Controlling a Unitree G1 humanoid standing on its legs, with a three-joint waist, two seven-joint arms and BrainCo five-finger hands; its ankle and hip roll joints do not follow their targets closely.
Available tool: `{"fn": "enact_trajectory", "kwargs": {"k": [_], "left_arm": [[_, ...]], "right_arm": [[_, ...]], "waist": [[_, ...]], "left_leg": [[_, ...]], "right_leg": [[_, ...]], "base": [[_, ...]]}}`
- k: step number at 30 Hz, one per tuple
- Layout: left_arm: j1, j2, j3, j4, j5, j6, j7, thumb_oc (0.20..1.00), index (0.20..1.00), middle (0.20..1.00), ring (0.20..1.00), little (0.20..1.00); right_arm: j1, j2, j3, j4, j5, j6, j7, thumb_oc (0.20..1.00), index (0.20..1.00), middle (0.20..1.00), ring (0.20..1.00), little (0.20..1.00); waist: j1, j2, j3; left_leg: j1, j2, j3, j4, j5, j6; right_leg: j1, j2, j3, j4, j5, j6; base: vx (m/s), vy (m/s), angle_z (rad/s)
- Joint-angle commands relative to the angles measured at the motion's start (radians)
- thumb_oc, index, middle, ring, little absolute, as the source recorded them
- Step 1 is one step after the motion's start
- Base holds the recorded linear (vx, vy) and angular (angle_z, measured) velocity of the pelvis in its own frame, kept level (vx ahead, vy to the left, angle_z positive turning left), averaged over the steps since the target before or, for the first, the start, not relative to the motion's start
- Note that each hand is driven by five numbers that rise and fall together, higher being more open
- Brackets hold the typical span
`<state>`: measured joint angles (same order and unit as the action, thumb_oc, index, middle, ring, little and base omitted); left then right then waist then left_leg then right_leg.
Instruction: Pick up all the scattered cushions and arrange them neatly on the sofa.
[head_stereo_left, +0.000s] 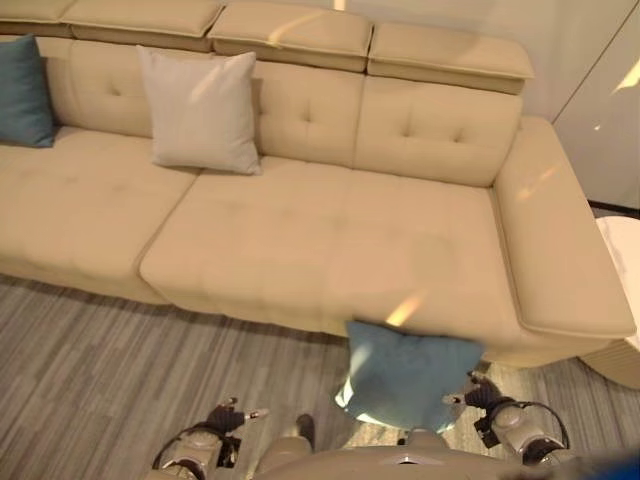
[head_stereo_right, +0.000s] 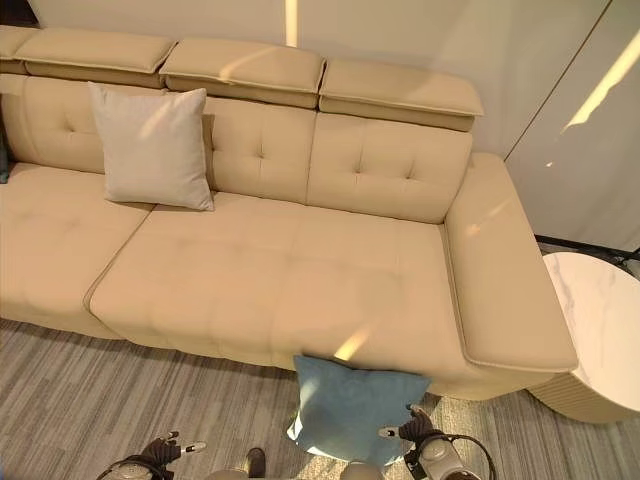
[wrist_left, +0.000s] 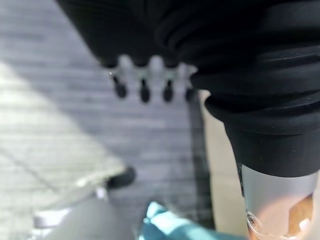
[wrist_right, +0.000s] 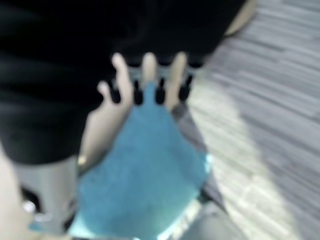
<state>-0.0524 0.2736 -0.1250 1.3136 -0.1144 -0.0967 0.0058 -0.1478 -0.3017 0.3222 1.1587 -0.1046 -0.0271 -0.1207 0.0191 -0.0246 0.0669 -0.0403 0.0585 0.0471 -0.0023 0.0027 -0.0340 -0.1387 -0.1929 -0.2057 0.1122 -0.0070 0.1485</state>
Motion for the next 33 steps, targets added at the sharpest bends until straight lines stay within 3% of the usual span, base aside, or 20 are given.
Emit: {"fn": "enact_trajectory", "kwargs": {"k": [1, 5, 7, 9, 13, 15, 16, 21, 26, 28, 33], "left_arm": [[-0.008, 0.058, 0.041, 0.015, -0.034, -0.024, 0.018, 1.0, 1.0, 1.0, 1.0, 1.0], [-0.034, 0.042, 0.019, 0.006, -0.048, -0.029, 0.03, 1.0, 1.0, 1.0, 1.0, 1.0], [-0.049, 0.034, 0.007, -0.005, -0.054, -0.03, 0.031, 1.0, 1.0, 1.0, 1.0, 1.0], [-0.065, 0.022, -0.009, -0.019, -0.07, -0.032, 0.03, 1.0, 1.0, 1.0, 1.0, 1.0], [-0.05, -0.011, -0.025, -0.021, -0.071, -0.03, 0.009, 1.0, 1.0, 1.0, 1.0, 1.0], [-0.048, -0.015, -0.028, -0.021, -0.067, -0.026, 0.005, 1.0, 1.0, 1.0, 1.0, 1.0], [-0.045, -0.019, -0.032, -0.017, -0.065, -0.026, 0.002, 1.0, 1.0, 1.0, 1.0, 1.0], [-0.057, -0.001, -0.02, -0.004, -0.05, -0.023, 0.008, 1.0, 1.0, 1.0, 1.0, 1.0], [-0.053, 0.03, 0.005, -0.007, -0.058, -0.023, 0.009, 1.0, 1.0, 1.0, 1.0, 1.0], [-0.044, 0.033, 0.007, -0.006, -0.052, -0.027, 0.01, 1.0, 1.0, 1.0, 1.0, 1.0], [-0.053, 0.029, 0.01, -0.018, -0.068, -0.035, 0.018, 1.0, 1.0, 1.0, 1.0, 1.0]], "right_arm": [[-0.041, -0.004, 0.034, -0.015, -0.025, -0.011, -0.015, 1.0, 1.0, 1.0, 1.0, 1.0], [-0.053, -0.033, 0.038, -0.064, 0.0, -0.025, -0.035, 1.0, 1.0, 1.0, 1.0, 1.0], [-0.051, -0.042, 0.034, -0.062, 0.008, -0.024, -0.037, 1.0, 1.0, 1.0, 1.0, 1.0], [-0.049, -0.05, 0.033, -0.049, 0.013, -0.022, -0.039, 1.0, 1.0, 1.0, 1.0, 1.0], [-0.032, -0.044, 0.02, -0.01, 0.017, -0.019, -0.027, 1.0, 1.0, 1.0, 1.0, 1.0], [-0.03, -0.043, 0.018, 0.0, 0.012, -0.016, -0.028, 1.0, 1.0, 1.0, 1.0, 1.0], [-0.021, -0.039, 0.008, 0.014, 0.021, -0.013, -0.028, 1.0, 1.0, 1.0, 1.0, 1.0], [-0.027, -0.013, 0.015, 0.018, 0.015, -0.008, -0.031, 1.0, 1.0, 1.0, 1.0, 1.0], [-0.041, 0.002, 0.037, 0.007, 0.006, -0.015, -0.03, 1.0, 1.0, 1.0, 1.0, 1.0], [-0.028, 0.0, 0.034, 0.002, 0.006, -0.02, -0.03, 1.0, 1.0, 1.0, 1.0, 1.0], [-0.029, -0.013, 0.043, -0.01, -0.002, -0.018, -0.039, 1.0, 1.0, 1.0, 1.0, 1.0]], "waist": [[0.031, -0.076, -0.029], [0.014, -0.072, -0.037], [0.003, -0.075, -0.032], [-0.006, -0.082, -0.025], [-0.025, -0.083, -0.031], [-0.025, -0.078, -0.03], [-0.022, -0.079, -0.02], [-0.019, -0.074, -0.001], [0.002, -0.053, 0.004], [0.016, -0.056, -0.004], [0.011, -0.065, -0.003]], "left_leg": [[-0.015, -0.008, -0.052, 0.025, -0.041, -0.054], [-0.059, 0.053, -0.047, -0.034, 0.044, -0.113], [-0.085, 0.061, -0.029, -0.02, 0.058, -0.116], [-0.103, 0.059, -0.013, 0.023, 0.04, -0.101], [-0.061, 0.004, -0.053, 0.062, -0.041, -0.069], [-0.054, -0.004, -0.056, 0.057, -0.047, -0.062], [-0.065, -0.049, -0.103, 0.073, -0.061, -0.051], [-0.081, -0.082, -0.121, 0.067, -0.071, -0.032], [-0.114, -0.059, -0.056, 0.063, -0.047, -0.024], [-0.119, -0.06, -0.025, 0.062, -0.04, -0.03], [-0.116, -0.043, -0.009, 0.046, -0.029, -0.045]], "right_leg": [[0.047, -0.047, 0.005, -0.121, 0.115, 0.067], [0.064, 0.027, 0.003, -0.153, 0.052, 0.052], [0.065, 0.034, -0.006, -0.158, 0.046, 0.047], [0.061, 0.039, -0.02, -0.157, 0.051, 0.033], [0.056, 0.045, -0.002, -0.159, 0.073, 0.028], [0.051, 0.047, 0.009, -0.157, 0.077, 0.026], [0.039, 0.045, 0.033, -0.163, 0.097, 0.027], [-0.033, 0.039, 0.061, -0.182, 0.16, 0.047], [-0.046, 0.019, -0.001, -0.138, 0.13, 0.034], [0.018, 0.011, -0.018, -0.161, 0.116, 0.038], [0.013, 0.023, -0.018, -0.192, 0.11, 0.043]], "base": [[0.02, -0.259, -0.06], [-0.05, -0.246, -0.09], [-0.12, -0.16, 0.38], [-0.13, -0.12, 0.57], [-0.03, 0.035, 0.08], [-0.01, 0.096, -0.06], [-0.02, 0.09, -0.11], [-0.1, 0.091, -0.5], [-0.18, 0.026, -0.59], [-0.11, -0.012, -0.69], [-0.04, -0.104, -0.15]]}}
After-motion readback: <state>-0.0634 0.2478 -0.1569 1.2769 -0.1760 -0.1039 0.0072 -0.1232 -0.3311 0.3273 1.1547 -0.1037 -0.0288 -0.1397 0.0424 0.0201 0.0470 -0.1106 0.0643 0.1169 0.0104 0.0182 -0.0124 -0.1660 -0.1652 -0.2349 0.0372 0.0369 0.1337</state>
